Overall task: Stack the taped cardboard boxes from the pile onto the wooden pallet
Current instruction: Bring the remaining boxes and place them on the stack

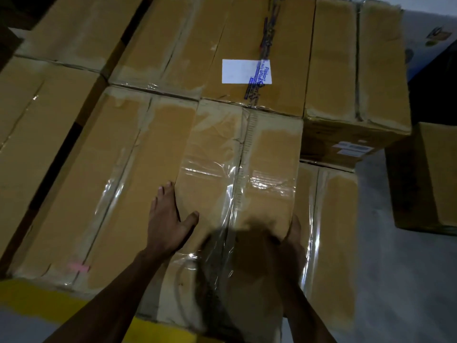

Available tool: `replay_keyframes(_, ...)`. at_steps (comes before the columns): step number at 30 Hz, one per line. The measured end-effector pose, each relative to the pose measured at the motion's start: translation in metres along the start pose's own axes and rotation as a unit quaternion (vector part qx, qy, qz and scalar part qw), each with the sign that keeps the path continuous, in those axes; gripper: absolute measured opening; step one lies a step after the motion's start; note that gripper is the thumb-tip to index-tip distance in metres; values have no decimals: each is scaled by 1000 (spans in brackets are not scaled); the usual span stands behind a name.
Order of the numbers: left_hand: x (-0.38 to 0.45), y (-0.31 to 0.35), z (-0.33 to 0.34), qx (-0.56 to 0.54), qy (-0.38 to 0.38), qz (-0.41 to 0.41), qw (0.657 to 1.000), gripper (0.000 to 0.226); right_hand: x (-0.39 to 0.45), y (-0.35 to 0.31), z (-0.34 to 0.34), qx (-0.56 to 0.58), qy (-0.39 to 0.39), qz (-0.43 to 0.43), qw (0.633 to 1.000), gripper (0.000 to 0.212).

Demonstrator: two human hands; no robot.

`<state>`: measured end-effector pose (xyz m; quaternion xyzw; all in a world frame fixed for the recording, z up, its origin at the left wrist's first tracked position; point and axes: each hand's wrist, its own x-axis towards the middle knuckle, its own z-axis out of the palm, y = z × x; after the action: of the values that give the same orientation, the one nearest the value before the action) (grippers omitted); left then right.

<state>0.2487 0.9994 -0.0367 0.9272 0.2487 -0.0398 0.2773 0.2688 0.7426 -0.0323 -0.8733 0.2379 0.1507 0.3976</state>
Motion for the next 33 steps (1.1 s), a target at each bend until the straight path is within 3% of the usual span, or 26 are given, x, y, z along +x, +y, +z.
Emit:
replay_keyframes(11, 8, -6, 11, 165, -6, 34, 986, 89, 5, -10, 8, -39, 7, -5, 999, 84)
replay_keyframes(23, 15, 1, -16, 192, -157, 6, 969, 88, -10, -10, 4, -78, -19, -50, 996, 85)
replay_keyframes(33, -101, -53, -49, 236, -257, 80, 934, 88, -118, 40, -8, -314, -151, -85, 934, 78)
